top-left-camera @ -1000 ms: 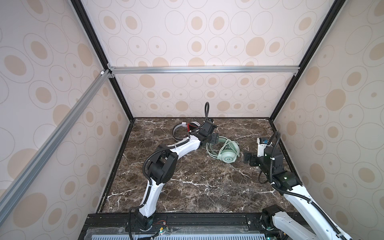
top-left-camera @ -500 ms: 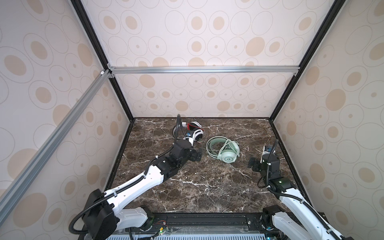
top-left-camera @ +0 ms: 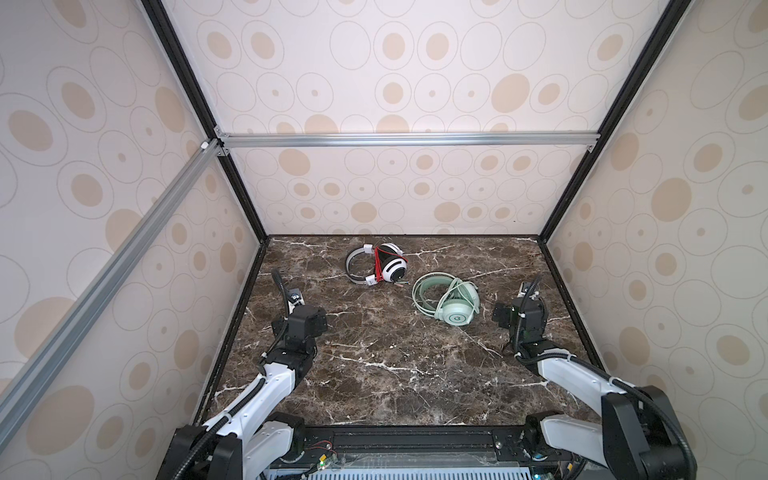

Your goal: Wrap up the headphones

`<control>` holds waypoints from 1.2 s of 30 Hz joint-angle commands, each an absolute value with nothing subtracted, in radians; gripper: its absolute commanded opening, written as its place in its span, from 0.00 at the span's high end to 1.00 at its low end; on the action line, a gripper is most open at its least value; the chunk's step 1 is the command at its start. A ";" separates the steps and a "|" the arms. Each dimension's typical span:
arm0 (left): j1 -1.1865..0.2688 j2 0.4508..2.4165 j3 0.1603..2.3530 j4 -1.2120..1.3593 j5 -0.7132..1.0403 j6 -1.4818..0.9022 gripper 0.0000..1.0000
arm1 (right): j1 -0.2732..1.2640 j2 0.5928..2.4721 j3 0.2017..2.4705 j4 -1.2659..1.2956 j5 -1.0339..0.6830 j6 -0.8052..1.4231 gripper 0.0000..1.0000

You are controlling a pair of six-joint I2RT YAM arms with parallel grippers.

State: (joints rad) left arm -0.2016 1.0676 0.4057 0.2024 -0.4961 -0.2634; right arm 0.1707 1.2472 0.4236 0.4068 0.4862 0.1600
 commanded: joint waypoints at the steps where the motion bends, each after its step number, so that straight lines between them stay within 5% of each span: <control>1: -0.149 1.158 0.381 0.487 -0.568 -0.167 0.02 | 0.166 1.338 0.400 0.624 0.467 0.075 0.00; 9: -0.108 1.453 0.317 1.055 -0.489 -0.055 0.02 | 0.160 1.479 0.352 0.908 0.488 -0.003 0.00; 14: -0.099 1.547 0.281 1.251 -0.412 -0.026 0.02 | 0.138 1.502 0.424 0.785 0.418 0.008 0.00; 22: -0.055 1.563 0.232 1.306 -0.175 -0.018 0.02 | 0.099 1.522 0.424 0.784 0.305 0.020 0.00; 24: -0.051 1.583 0.225 1.361 -0.173 -0.013 0.02 | 0.107 1.580 0.379 0.961 0.297 -0.023 0.00; 26: -0.051 1.582 0.220 1.369 -0.171 -0.010 0.02 | 0.097 1.532 0.420 0.786 0.276 0.014 0.00; 36: -0.051 1.582 0.227 1.353 -0.170 -0.011 0.02 | 0.082 1.542 0.412 0.822 0.259 0.011 0.00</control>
